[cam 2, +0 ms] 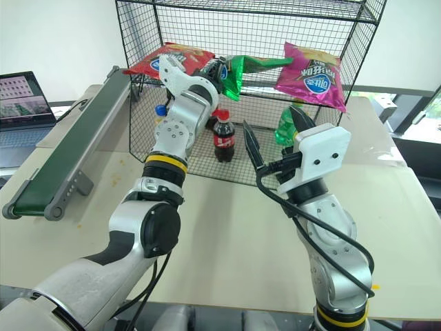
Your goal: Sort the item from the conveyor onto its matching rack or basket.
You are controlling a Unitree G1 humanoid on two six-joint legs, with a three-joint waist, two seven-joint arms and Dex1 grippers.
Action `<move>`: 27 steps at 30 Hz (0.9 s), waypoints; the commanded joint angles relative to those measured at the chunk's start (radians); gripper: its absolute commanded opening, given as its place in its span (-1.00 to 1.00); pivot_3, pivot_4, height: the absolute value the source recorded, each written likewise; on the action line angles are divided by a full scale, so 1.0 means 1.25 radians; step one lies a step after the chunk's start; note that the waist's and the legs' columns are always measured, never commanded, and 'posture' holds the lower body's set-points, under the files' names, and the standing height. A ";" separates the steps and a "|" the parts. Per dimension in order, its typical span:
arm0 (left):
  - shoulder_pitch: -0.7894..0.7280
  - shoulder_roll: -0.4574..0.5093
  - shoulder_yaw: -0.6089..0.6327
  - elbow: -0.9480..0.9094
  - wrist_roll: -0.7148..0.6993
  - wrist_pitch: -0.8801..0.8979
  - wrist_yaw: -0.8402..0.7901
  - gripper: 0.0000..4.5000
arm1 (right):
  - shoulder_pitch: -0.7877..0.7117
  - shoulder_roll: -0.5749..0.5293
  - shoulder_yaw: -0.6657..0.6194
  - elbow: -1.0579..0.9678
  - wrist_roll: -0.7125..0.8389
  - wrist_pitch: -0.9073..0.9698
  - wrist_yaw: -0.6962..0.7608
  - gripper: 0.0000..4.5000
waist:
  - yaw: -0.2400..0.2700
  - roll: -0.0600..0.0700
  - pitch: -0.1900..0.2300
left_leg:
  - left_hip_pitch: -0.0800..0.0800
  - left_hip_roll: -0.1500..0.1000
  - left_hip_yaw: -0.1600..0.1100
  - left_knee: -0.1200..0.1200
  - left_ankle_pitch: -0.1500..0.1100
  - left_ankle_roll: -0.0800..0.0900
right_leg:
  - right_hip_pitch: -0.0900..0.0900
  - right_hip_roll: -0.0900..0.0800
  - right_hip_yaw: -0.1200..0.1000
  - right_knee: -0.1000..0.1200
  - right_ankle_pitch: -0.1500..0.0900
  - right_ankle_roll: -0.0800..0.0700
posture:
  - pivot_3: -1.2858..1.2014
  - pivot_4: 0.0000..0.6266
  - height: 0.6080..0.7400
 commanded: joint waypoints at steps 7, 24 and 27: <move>-0.002 -0.099 -0.073 -0.106 0.091 -0.038 0.034 -0.96 | -0.013 0.005 -0.002 -0.023 -0.004 -0.009 -0.009 1.00 | 0.001 0.000 0.000 | 0.000 0.000 0.000 0.000 0.000 0.000 | 0.000 0.000 0.000 0.000 0.000 0.000 | 0.03 -0.52 1.00; -0.100 -0.126 -0.015 0.103 0.050 -0.054 -0.012 -0.96 | -0.007 0.006 0.004 -0.033 -0.012 0.000 -0.020 1.00 | 0.001 0.000 0.000 | 0.000 -0.001 0.000 0.000 0.000 0.000 | 0.000 0.000 0.000 0.001 0.000 0.000 | 0.03 -0.52 1.00; -0.103 -0.129 -0.008 0.106 0.040 -0.046 -0.031 -0.68 | -0.007 0.006 0.003 -0.032 -0.013 0.000 -0.020 1.00 | 0.001 0.000 0.000 | 0.000 -0.001 0.000 0.000 0.000 0.000 | 0.000 0.000 0.000 0.001 0.000 0.000 | 0.03 -0.52 1.00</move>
